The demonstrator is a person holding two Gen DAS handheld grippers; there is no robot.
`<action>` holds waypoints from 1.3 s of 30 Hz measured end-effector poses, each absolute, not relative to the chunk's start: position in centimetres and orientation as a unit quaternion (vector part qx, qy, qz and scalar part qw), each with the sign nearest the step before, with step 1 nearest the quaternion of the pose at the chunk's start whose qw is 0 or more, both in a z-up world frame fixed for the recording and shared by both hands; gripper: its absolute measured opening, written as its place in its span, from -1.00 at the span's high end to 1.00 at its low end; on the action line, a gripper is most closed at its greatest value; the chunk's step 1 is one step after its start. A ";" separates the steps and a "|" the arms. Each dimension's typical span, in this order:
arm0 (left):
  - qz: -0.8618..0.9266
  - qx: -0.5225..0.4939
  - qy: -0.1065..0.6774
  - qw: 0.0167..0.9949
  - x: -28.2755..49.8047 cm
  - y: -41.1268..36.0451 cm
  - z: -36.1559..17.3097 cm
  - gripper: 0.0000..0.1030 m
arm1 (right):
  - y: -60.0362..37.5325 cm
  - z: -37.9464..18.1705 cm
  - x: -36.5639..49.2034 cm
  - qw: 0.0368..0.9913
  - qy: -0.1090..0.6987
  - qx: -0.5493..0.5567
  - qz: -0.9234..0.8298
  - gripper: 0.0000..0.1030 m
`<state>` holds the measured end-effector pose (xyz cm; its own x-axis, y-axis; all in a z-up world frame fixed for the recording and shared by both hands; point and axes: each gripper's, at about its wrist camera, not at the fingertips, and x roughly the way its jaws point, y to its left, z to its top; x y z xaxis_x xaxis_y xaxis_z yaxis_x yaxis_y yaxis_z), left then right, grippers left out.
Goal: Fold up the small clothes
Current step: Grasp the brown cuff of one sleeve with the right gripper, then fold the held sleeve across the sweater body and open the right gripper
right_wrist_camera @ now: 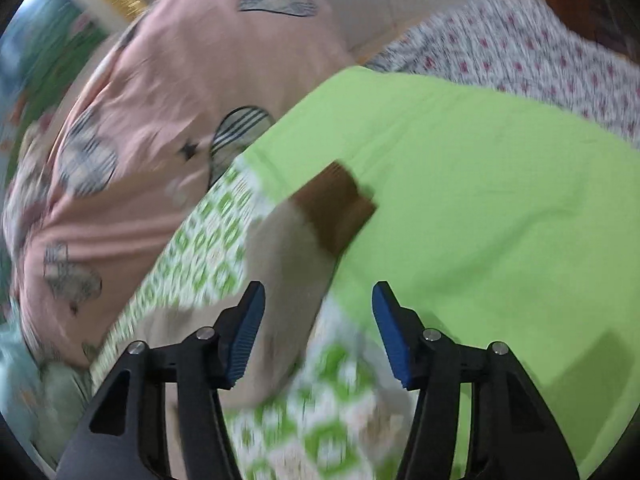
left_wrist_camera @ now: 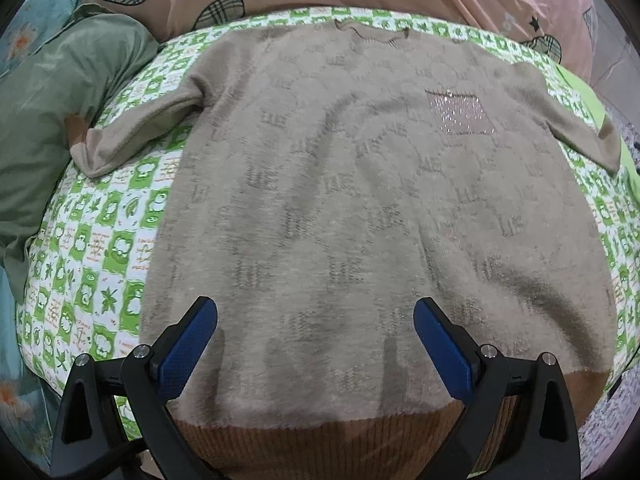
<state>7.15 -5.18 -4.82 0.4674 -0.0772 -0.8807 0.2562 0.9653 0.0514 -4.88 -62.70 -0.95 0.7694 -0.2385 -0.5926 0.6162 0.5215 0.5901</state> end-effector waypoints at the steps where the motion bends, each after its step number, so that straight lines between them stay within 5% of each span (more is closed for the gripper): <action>1: -0.098 0.092 0.511 0.849 7.4 -5.5 -5.1 -0.92 | -64.0 -1.4 -3.8 0.836 0.228 0.427 -0.257 -0.07; 9: -0.097 0.099 0.522 0.842 8.9 -6.5 -5.7 -0.92 | -68.6 -5.0 1.5 0.810 0.253 0.458 -0.267 -0.03; 10: -0.098 0.097 0.523 0.841 9.0 -6.5 -5.8 -0.92 | -68.8 -5.0 1.7 0.815 0.245 0.453 -0.263 0.16; 11: -0.099 0.096 0.524 0.841 9.1 -6.5 -5.9 -0.92 | -69.0 -4.9 1.9 0.820 0.239 0.455 -0.251 0.71; 12: -0.099 0.095 0.523 0.841 9.0 -6.6 -5.9 -0.92 | -69.0 -5.0 1.9 0.822 0.233 0.467 -0.229 0.84; 24: -0.125 0.031 0.512 0.849 9.6 -4.7 -5.5 -0.92 | -53.0 5.0 1.6 0.897 0.175 0.403 -0.050 0.84; 39: -0.121 -0.057 0.515 0.847 9.7 1.0 -5.4 -0.92 | -26.0 -0.4 23.5 0.834 0.312 0.419 0.179 0.84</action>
